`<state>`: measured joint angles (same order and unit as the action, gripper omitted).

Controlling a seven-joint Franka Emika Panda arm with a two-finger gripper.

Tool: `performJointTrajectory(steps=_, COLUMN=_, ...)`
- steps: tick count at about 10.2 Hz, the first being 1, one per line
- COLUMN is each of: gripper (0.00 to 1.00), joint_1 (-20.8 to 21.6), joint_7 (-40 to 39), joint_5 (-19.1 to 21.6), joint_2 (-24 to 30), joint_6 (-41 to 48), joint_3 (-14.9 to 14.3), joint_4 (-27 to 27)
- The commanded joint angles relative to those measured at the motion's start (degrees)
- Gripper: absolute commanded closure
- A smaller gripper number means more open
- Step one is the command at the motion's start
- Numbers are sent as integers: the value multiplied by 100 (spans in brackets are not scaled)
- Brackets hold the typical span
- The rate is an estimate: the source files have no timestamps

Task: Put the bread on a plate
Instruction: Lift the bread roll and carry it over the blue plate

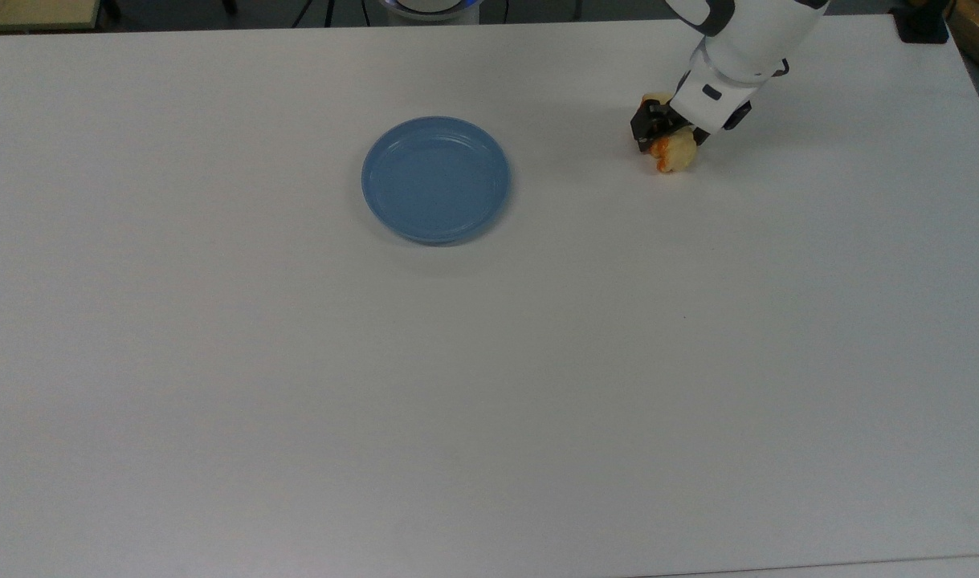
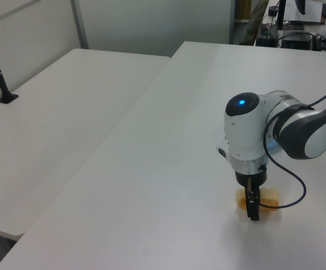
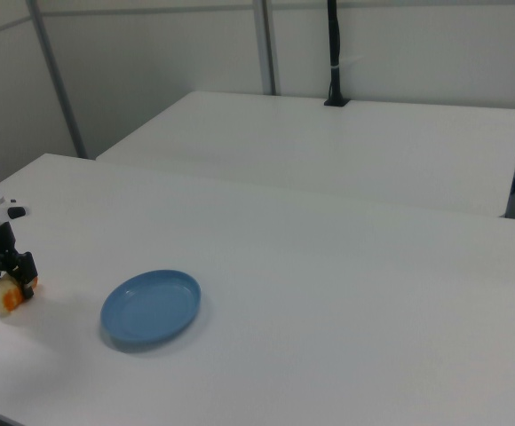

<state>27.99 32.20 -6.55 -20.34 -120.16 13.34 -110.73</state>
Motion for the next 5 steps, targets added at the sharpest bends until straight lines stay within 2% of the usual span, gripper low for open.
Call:
performJointTrajectory(steps=1, gripper=50, joint_1=5, joint_7=93, joint_5=-198, joint_2=118, joint_6=-166, joint_3=29, joint_4=-150)
performJointTrajectory(steps=3, gripper=49, joint_1=-39, joint_7=102, joint_5=-207, joint_2=153, joint_6=-105, joint_3=116, joint_4=-124)
performJointTrajectory(steps=5, gripper=53, joint_1=-83, joint_7=58, joint_5=-207, joint_2=337, joint_6=131, joint_3=116, joint_4=-124)
